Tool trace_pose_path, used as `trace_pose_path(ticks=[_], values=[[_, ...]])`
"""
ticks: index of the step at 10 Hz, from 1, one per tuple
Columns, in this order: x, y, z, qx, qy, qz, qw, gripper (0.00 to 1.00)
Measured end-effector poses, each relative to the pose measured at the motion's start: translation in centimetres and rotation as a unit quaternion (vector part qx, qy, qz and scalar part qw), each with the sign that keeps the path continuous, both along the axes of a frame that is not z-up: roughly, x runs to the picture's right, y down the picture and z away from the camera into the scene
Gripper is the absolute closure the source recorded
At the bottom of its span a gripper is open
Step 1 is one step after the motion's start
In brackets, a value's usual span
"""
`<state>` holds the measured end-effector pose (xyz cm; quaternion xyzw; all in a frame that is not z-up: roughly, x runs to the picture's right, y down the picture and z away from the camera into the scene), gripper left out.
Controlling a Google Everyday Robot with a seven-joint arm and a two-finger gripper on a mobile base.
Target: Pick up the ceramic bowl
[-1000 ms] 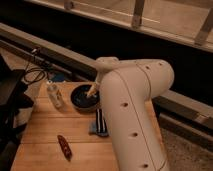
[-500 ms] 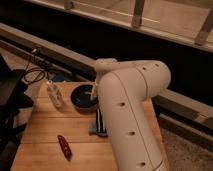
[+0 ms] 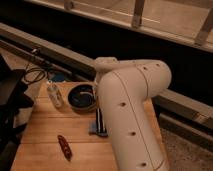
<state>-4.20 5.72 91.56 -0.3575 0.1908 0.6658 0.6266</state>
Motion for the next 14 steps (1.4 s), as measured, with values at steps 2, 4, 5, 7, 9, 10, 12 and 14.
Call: trace_pose_path(ticks=[2,4,5,7,9,10,12,14], values=[[0.0,-1.2,-1.2,-0.001,-0.009,0.001,1.0000,0.87],[-0.2,-2.0,-1.5,0.000,-0.019,0.000,0.9998,0.87],[-0.1,-2.8,-2.1,0.002,-0.020,0.000,0.9998,0.87],[0.1,-4.2,-3.4,0.004,-0.024,0.000,0.9997,0.87],[-0.2,-5.3,-3.8,0.007,-0.033,-0.002,0.9994,0.87],[-0.2,-5.7,-4.3,0.007,-0.034,-0.002,0.9994,0.87],[0.1,-6.2,-5.2,0.007,-0.033,-0.002,0.9994,0.87],[-0.2,-6.5,-5.5,0.009,-0.035,-0.002,0.9993,0.87]])
